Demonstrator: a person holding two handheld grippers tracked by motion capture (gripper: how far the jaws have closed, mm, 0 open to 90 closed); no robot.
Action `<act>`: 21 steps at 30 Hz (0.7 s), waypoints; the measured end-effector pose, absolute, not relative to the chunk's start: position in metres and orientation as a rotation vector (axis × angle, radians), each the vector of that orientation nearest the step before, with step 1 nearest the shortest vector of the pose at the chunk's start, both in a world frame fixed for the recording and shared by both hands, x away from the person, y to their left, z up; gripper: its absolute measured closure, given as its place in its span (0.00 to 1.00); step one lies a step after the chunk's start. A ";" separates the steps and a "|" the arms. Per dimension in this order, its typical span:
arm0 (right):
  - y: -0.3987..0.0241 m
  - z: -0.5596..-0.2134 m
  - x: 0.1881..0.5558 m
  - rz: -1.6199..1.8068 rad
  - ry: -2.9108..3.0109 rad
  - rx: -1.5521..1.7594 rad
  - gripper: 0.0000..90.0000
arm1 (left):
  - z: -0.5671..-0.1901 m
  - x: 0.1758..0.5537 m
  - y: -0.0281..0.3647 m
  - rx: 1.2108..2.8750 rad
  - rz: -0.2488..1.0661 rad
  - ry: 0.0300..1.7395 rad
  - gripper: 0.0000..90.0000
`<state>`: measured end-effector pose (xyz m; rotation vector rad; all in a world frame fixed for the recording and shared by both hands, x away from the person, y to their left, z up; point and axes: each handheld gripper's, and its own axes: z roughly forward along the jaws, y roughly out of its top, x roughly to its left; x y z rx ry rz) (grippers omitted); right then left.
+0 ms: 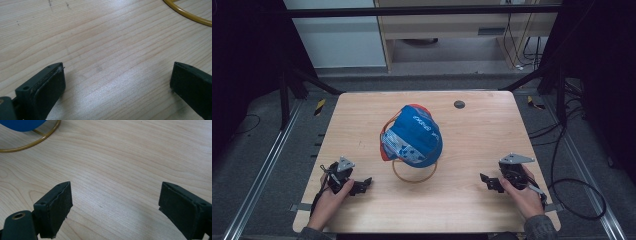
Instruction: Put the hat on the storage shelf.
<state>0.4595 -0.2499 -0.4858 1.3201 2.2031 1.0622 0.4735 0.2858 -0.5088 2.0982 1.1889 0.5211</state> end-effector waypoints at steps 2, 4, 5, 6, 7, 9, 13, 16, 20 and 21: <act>-0.249 -0.488 0.459 1.063 2.200 1.328 0.13 | -0.509 0.474 0.286 2.100 0.523 1.187 0.00; -0.247 -0.490 0.459 1.068 2.199 1.339 0.13 | -0.509 0.474 0.286 2.100 0.523 1.187 0.00; -0.247 -0.491 0.459 1.062 2.198 1.331 0.12 | -0.509 0.474 0.286 2.100 0.523 1.187 0.00; -0.246 -0.492 0.460 1.061 2.197 1.336 0.12 | -0.509 0.474 0.286 2.100 0.523 1.187 0.00; -0.246 -0.492 0.459 1.063 2.198 1.343 0.12 | -0.509 0.474 0.286 2.100 0.523 1.187 0.00; -0.244 -0.494 0.460 1.059 2.200 1.344 0.12 | -0.509 0.474 0.286 2.100 0.523 1.186 0.00; -0.242 -0.497 0.460 1.045 2.205 1.350 0.12 | -0.509 0.474 0.286 2.100 0.523 1.187 0.00; -0.240 -0.499 0.460 1.036 2.209 1.358 0.11 | -0.509 0.474 0.286 2.100 0.523 1.187 0.00; -0.238 -0.503 0.459 1.037 2.216 1.369 0.11 | -0.509 0.474 0.286 2.100 0.523 1.187 0.00; -0.238 -0.504 0.460 1.026 2.217 1.363 0.11 | -0.509 0.473 0.286 2.098 0.520 1.189 0.00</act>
